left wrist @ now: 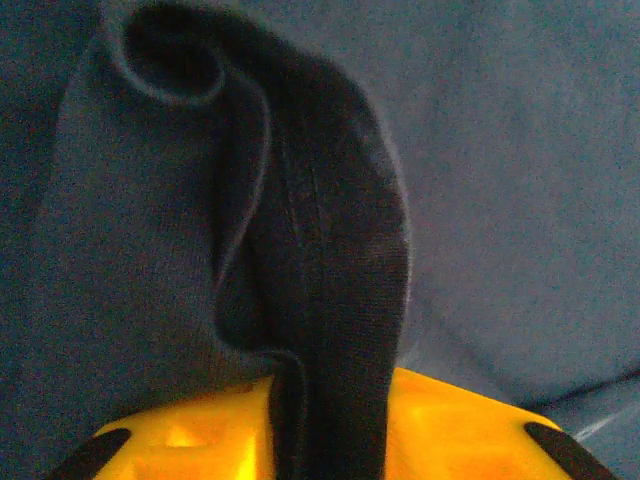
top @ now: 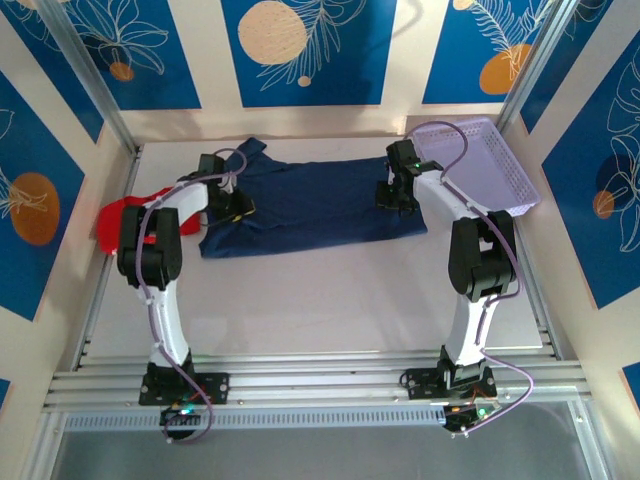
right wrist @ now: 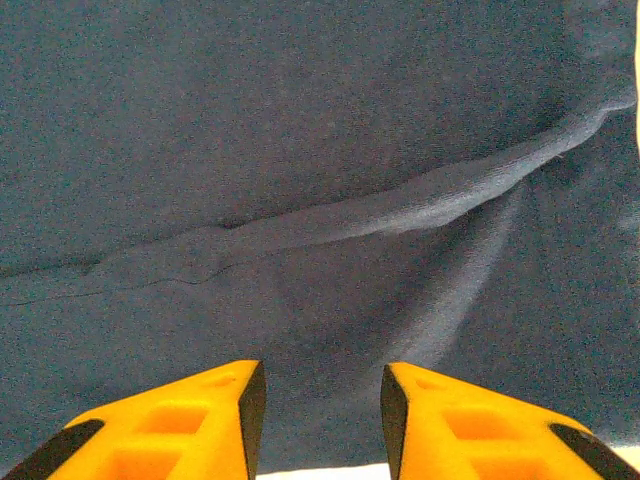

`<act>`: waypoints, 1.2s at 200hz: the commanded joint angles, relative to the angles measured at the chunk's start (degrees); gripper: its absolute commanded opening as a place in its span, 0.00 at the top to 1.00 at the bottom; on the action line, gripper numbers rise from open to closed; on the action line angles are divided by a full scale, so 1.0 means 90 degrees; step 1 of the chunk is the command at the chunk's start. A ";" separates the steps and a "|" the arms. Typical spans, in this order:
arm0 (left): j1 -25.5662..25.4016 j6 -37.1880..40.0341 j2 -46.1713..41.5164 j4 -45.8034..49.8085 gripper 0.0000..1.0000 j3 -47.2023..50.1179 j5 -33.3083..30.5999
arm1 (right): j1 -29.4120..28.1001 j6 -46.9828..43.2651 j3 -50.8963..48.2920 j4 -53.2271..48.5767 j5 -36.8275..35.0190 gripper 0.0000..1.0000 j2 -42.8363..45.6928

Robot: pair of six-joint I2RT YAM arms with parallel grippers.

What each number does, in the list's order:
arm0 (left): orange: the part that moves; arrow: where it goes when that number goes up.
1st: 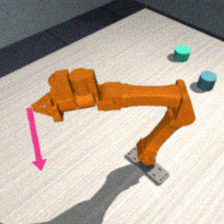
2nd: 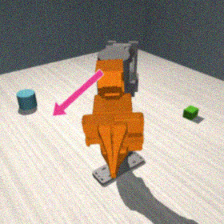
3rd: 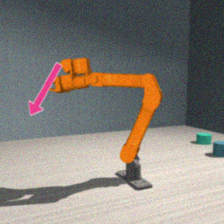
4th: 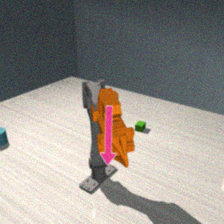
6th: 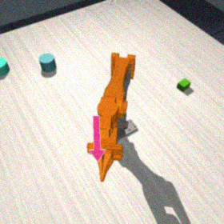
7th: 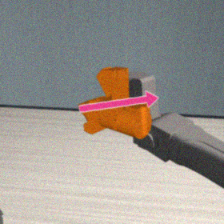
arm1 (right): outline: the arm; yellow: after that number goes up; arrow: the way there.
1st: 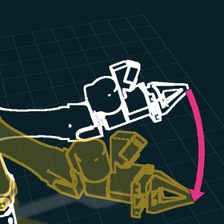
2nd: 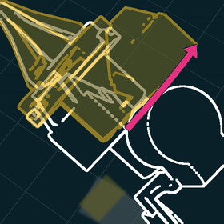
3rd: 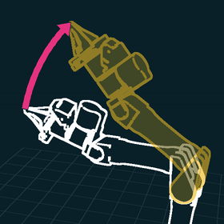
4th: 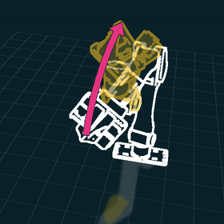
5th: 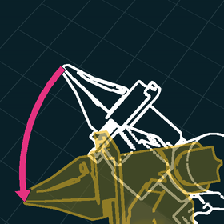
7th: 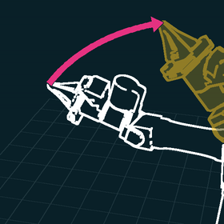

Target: Fold the inside-out t-shirt

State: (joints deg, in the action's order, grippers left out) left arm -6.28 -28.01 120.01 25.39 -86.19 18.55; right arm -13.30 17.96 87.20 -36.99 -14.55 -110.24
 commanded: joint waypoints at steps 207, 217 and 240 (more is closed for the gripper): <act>0.0223 0.0127 -0.2252 -0.0300 0.43 0.2094 -0.0999 | -0.1901 0.0712 -0.0525 0.4061 0.3179 0.56 -0.0327; 0.0280 0.0096 -0.2245 -0.0440 0.43 0.2319 -0.0928 | -0.2099 0.0841 -0.0212 0.4192 0.3148 0.56 -0.0694; 0.0407 0.0036 -0.2129 -0.0722 0.43 0.2682 -0.0831 | -0.2462 0.1052 0.0735 0.4074 0.2968 0.57 -0.1576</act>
State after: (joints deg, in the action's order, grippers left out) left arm -4.10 -26.70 99.66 22.41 -65.39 10.92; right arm -33.43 23.59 86.96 -3.42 11.29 -118.24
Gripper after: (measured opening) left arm 0.569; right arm 0.435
